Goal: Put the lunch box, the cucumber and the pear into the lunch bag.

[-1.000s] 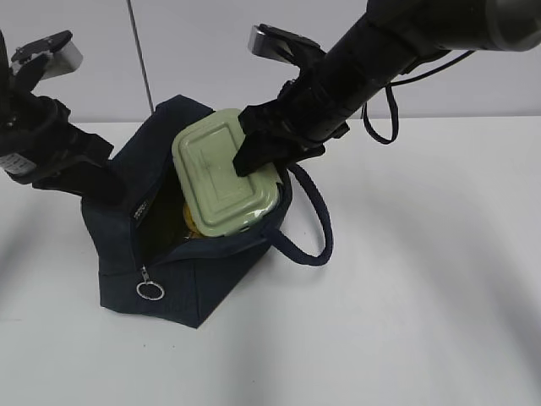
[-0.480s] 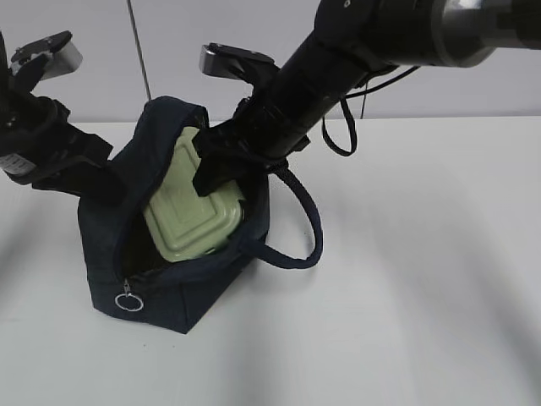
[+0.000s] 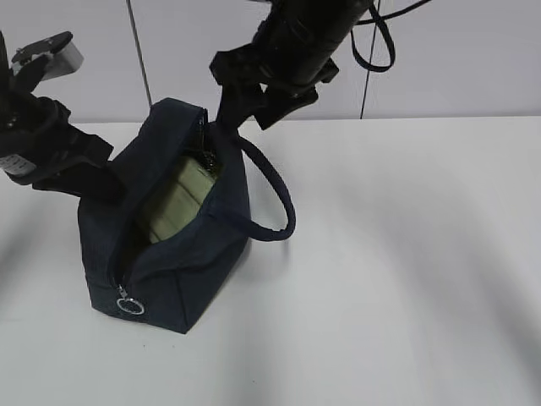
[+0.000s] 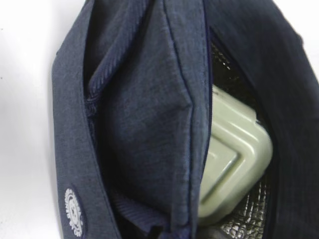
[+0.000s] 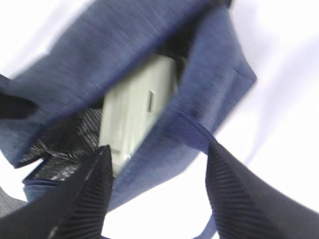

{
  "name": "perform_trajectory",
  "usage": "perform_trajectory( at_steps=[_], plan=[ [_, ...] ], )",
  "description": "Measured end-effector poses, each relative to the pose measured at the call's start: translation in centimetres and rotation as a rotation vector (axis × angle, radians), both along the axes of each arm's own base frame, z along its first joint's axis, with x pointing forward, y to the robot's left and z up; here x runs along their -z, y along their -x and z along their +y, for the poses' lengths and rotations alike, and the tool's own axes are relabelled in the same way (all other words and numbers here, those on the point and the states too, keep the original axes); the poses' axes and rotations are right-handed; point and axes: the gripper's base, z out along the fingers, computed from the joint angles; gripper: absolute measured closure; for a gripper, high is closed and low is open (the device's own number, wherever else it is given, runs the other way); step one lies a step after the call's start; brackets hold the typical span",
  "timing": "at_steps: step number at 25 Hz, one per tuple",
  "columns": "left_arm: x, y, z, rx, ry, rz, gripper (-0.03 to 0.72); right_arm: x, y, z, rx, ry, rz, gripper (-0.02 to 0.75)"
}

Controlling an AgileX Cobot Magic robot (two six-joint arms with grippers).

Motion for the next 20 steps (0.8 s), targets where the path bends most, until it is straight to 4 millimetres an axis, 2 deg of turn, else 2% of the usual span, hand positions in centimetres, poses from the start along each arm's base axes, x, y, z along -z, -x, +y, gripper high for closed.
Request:
perform_trajectory(
  at_steps=[4, 10, 12, 15, 17, 20],
  plan=[
    [0.0, 0.0, 0.0, 0.000, 0.000, 0.000, 0.684, 2.4, -0.6, 0.3, 0.009, 0.017, 0.079, 0.288],
    [0.0, 0.0, 0.0, 0.000, 0.001, 0.000, 0.684, 5.7, -1.0, 2.1, -0.006, -0.039, 0.195, 0.307],
    [0.0, 0.0, 0.0, 0.000, 0.001, 0.000, 0.684, 6.1, -1.0, 2.1, -0.011, -0.017, 0.200, 0.394],
    [0.0, 0.0, -0.1, 0.000, 0.002, 0.000, 0.684, 6.6, -0.9, 1.7, -0.027, 0.053, 0.189, 0.654],
    [0.0, 0.1, -0.4, 0.011, 0.002, -0.002, 0.684, 6.6, -1.1, 1.3, -0.025, 0.081, 0.179, 0.711],
    [0.0, 0.3, -1.4, 0.035, 0.001, -0.010, 0.684, 5.4, -1.0, 0.6, -0.019, 0.116, 0.133, 0.724]
  ],
)
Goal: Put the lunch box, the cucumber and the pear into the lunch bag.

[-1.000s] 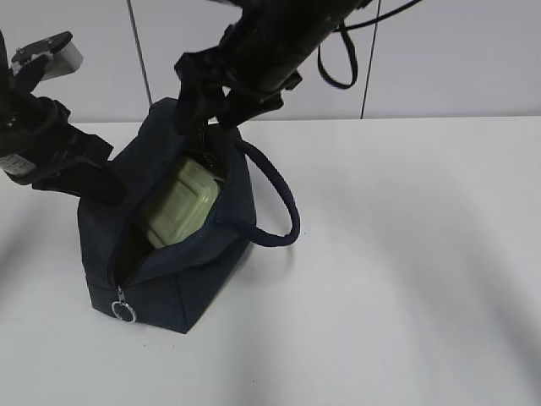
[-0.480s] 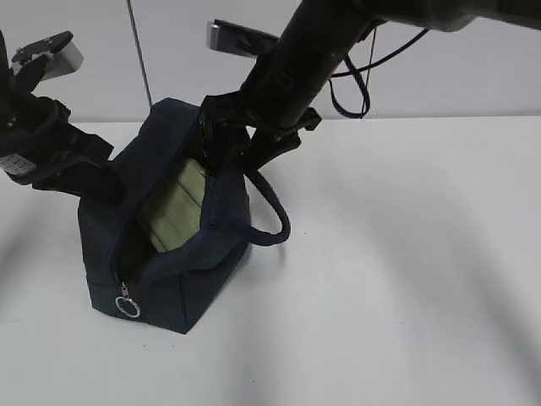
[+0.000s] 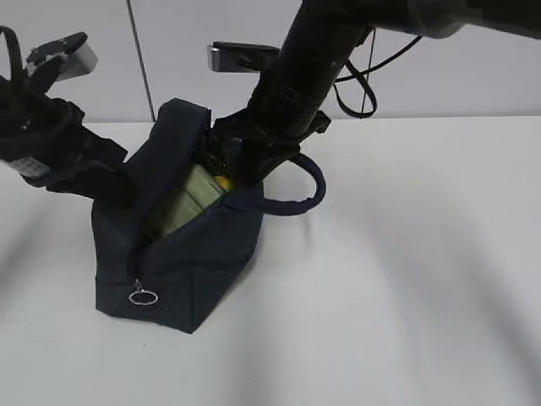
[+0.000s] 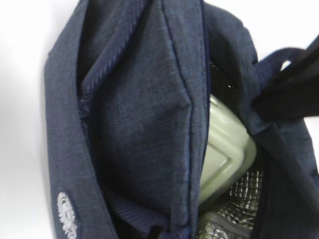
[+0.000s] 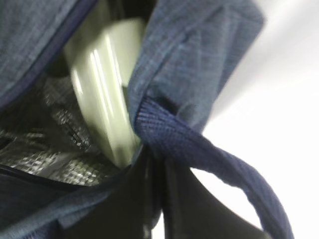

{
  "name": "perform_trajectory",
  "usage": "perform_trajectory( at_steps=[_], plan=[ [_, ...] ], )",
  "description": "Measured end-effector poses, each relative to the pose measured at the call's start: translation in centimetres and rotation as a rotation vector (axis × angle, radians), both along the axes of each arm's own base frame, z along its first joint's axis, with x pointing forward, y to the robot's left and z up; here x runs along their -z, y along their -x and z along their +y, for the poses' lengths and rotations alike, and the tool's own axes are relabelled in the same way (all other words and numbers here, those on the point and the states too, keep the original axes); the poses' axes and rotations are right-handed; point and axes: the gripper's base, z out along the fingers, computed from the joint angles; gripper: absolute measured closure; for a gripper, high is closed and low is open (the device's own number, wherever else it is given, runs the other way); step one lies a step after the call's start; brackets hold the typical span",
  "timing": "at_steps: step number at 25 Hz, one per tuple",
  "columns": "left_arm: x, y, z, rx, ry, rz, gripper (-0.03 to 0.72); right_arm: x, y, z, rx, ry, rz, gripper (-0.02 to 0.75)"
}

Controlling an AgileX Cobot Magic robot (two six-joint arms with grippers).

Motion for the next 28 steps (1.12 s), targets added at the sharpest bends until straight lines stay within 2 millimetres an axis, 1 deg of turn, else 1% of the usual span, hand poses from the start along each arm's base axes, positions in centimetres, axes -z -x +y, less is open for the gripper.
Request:
perform_trajectory(
  at_steps=[3, 5, 7, 10, 13, 16, 19, 21, 22, 23, 24, 25, 26, 27, 28],
  plan=[
    [-0.1, 0.3, -1.3, 0.018, 0.005, -0.005, 0.684, -1.6, 0.1, -1.1, 0.011, 0.045, -0.045, 0.728],
    [-0.1, 0.3, -2.1, 0.035, 0.008, -0.005, 0.684, -2.2, 0.2, -1.9, 0.019, 0.070, -0.058, 0.729],
    [-0.3, -0.1, -3.0, 0.049, 0.015, -0.005, 0.684, -2.7, 0.3, -2.9, 0.031, 0.085, -0.063, 0.729],
    [-0.5, -0.7, -4.0, 0.063, 0.022, -0.011, 0.684, -3.3, 1.0, -4.8, 0.063, 0.095, -0.051, 0.730],
    [-0.9, -1.3, -4.9, 0.074, 0.030, -0.018, 0.684, -3.2, 2.2, -7.4, 0.118, 0.072, -0.019, 0.730],
    [-1.1, -1.7, -5.9, 0.102, 0.035, -0.016, 0.684, -2.6, 3.8, -9.7, 0.157, 0.011, -0.014, 0.730],
    [-0.8, -2.1, -7.1, 0.127, 0.033, -0.005, 0.685, -1.7, 5.5, -10.4, 0.164, -0.024, -0.036, 0.730],
    [-0.6, -2.1, -7.4, 0.135, 0.033, -0.001, 0.678, -1.3, 5.9, -10.5, 0.176, -0.039, -0.052, 0.727],
    [-0.6, -2.1, -7.4, 0.137, 0.033, 0.002, 0.664, -1.2, 6.0, -10.5, 0.172, -0.044, -0.058, 0.712],
    [-0.5, -2.2, -7.4, 0.137, 0.032, 0.002, 0.635, -1.2, 6.0, -10.4, 0.166, -0.057, -0.066, 0.678],
    [-0.6, -2.2, -7.4, 0.137, 0.032, 0.002, 0.588, -1.2, 6.0, -10.2, 0.158, -0.074, -0.078, 0.635],
    [-0.6, -2.2, -7.4, 0.139, 0.031, -0.002, 0.535, -1.5, 5.9, -10.1, 0.146, -0.098, -0.101, 0.566],
    [-0.6, -2.2, -7.5, 0.141, 0.030, -0.004, 0.465, -2.0, 6.0, -10.0, 0.127, -0.122, -0.130, 0.491],
    [-0.6, -2.2, -7.5, 0.148, 0.028, -0.008, 0.400, -2.7, 6.1, -9.8, 0.120, -0.154, -0.160, 0.432],
    [-0.8, -2.2, -7.4, 0.154, 0.028, -0.015, 0.356, -3.6, 6.3, -9.8, 0.109, -0.179, -0.203, 0.379]
  ],
)
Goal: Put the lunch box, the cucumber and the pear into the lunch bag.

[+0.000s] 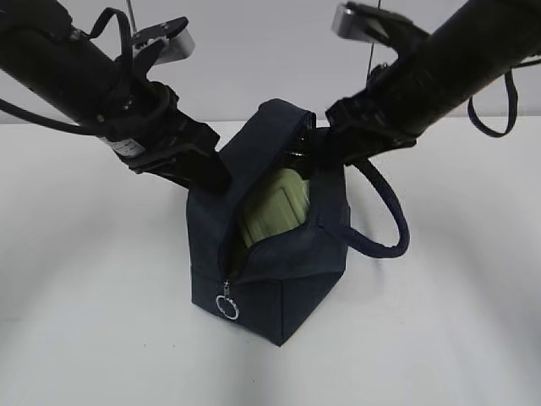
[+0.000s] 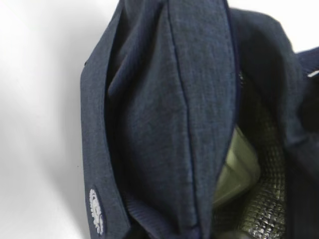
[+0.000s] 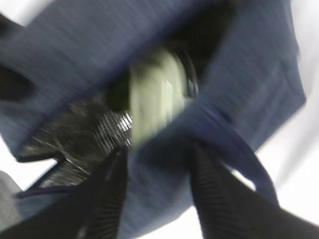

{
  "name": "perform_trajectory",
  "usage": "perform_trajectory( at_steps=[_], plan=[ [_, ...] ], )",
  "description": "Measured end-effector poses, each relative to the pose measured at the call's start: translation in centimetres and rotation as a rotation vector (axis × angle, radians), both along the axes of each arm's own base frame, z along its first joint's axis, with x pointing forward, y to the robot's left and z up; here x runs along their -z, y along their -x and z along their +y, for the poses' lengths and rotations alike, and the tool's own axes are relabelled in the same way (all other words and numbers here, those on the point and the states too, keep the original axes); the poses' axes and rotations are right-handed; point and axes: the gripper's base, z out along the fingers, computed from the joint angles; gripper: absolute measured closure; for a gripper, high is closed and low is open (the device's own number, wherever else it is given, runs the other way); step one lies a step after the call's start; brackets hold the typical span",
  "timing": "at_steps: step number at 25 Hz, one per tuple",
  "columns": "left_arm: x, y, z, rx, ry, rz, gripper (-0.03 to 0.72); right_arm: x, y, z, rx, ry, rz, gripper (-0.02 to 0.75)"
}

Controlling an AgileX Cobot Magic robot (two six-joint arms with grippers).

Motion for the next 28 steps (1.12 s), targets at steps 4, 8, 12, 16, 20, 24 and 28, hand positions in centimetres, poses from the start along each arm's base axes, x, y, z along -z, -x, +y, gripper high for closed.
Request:
perform_trajectory(
  at_steps=[4, 8, 12, 16, 20, 24, 28],
  plan=[
    [-1.7, 0.8, 0.5, 0.009, 0.016, -0.096, 0.327, -4.2, 1.7, -0.6, -0.019, -0.028, -0.176, 0.337],
    [-3.5, 3.2, 1.6, -0.019, 0.067, -0.259, 0.332, -6.5, 5.6, -1.0, -0.051, -0.080, -0.337, 0.400],
    [-3.7, 6.5, 3.2, -0.051, 0.120, -0.407, 0.333, -4.6, 10.7, 0.0, -0.109, -0.178, -0.420, 0.457],
    [-2.5, 9.1, 4.5, -0.055, 0.120, -0.463, 0.334, -1.0, 14.2, 0.7, -0.107, -0.261, -0.419, 0.468],
    [-0.8, 10.5, 5.2, -0.065, 0.095, -0.444, 0.334, 3.5, 16.6, 1.1, -0.114, -0.287, -0.368, 0.469],
    [-0.4, 10.8, 5.3, -0.063, 0.090, -0.438, 0.334, 6.6, 17.7, 0.9, -0.124, -0.228, -0.326, 0.469],
    [-0.5, 10.7, 5.3, -0.064, 0.091, -0.439, 0.335, 7.3, 17.5, 0.9, -0.113, -0.207, -0.308, 0.469]
  ],
)
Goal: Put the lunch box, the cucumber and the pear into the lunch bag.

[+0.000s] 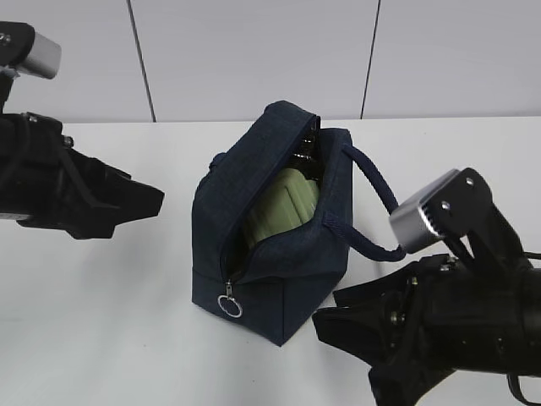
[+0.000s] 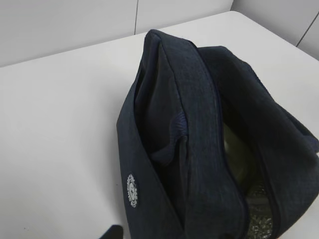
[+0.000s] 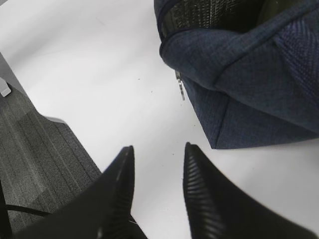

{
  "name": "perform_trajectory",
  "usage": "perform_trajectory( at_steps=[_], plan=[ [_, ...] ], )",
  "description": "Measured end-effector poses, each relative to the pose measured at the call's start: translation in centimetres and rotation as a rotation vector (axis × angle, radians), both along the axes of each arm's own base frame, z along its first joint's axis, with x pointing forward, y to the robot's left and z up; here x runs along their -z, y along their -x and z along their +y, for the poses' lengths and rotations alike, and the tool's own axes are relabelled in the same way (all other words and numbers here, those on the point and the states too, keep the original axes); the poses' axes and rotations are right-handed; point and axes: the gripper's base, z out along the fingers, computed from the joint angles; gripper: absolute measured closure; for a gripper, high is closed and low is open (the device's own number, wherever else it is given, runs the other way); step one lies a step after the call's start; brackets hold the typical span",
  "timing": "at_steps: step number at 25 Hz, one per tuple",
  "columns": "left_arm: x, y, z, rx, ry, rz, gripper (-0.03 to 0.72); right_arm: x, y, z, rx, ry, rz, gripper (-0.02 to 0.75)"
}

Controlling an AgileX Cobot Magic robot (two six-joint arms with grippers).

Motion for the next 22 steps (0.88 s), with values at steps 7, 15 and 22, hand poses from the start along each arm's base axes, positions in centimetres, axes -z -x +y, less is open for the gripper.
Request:
perform_trajectory(
  at_steps=[7, 15, 22],
  plan=[
    [0.0, 0.0, 0.0, -0.004, 0.003, 0.000, 0.336, 0.0, 0.0, 0.0, 0.005, -0.002, 0.002, 0.469],
    [0.0, 0.0, 0.0, -0.007, 0.003, -0.003, 0.358, 0.2, 0.0, 0.1, 0.038, 0.081, 0.027, 0.472],
    [0.0, 0.0, 0.0, -0.007, 0.003, -0.003, 0.377, 1.2, 2.0, 1.6, 0.107, 0.104, -0.154, 0.477]
  ],
)
